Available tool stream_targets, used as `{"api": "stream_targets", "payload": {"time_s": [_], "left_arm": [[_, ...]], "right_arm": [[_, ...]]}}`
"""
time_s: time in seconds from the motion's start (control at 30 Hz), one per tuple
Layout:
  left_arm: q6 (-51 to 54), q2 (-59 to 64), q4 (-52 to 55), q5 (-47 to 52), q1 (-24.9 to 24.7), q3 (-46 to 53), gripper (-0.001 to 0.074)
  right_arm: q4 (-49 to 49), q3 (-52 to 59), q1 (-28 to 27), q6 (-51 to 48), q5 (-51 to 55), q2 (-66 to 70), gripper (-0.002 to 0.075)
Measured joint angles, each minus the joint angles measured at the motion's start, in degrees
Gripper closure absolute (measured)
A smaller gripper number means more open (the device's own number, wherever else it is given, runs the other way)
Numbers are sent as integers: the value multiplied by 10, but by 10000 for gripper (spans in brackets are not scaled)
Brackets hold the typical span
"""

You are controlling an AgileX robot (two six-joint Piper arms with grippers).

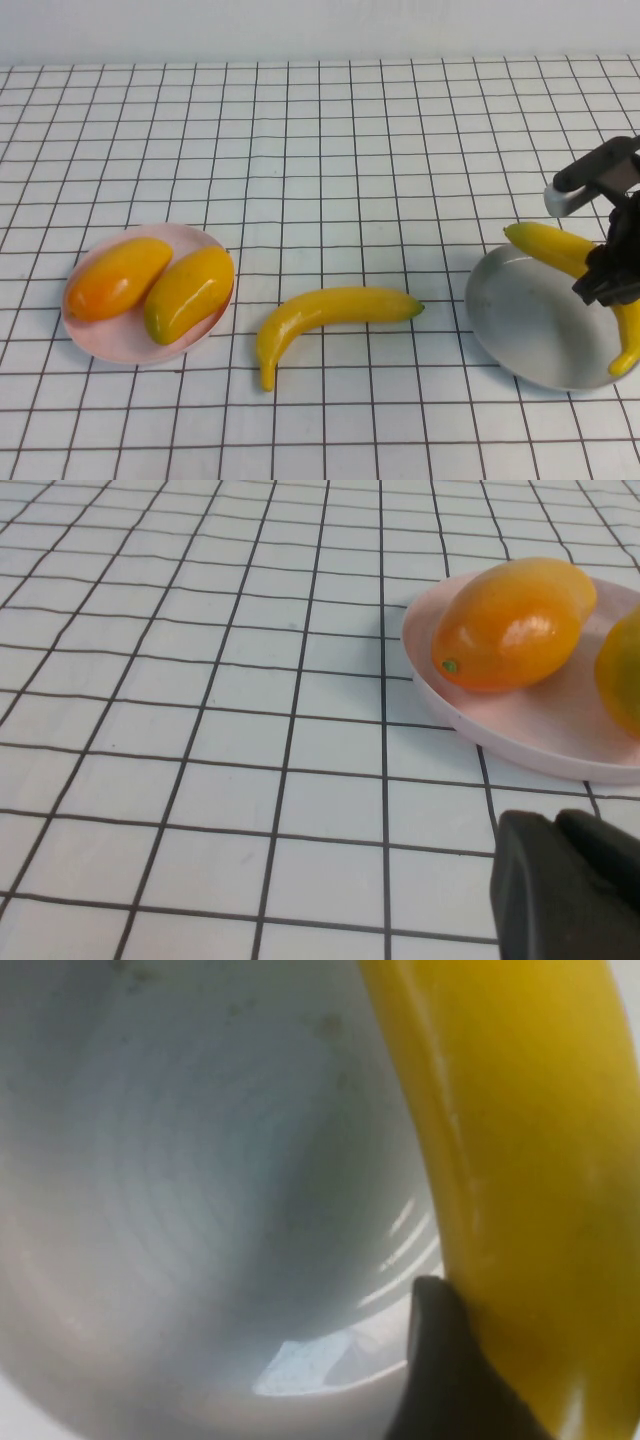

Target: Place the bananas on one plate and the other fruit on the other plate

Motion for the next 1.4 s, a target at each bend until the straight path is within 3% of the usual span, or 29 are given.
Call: {"api": "stream_targets", "payload": {"time_s": [0.23,0.4,0.47,0.57,0.7,0.93,1.17,1.4], "left_arm": [[0,0,0,0,0,0,736],[0,0,0,0,0,0,736],[0,0,0,0,0,0,736],[0,0,0,0,0,0,736],[0,0,0,0,0,0,736],[0,0,0,0,0,0,736],[0,0,0,0,0,0,736],[0,0,0,0,0,0,736]], "right_arm": [[-16,0,0,21,-7,58,401],[-18,-5,0,23,-3,62,201],[-19,-19,0,23,9,63,165],[-8,-65,1,22,44,63,174],[47,-143,15,-23,95,63,251],[161,-194,111,-213,105,68,351],[170,-194,201,-357,24,112,305],[170,-194,222,-417,-22,167,246]]}}
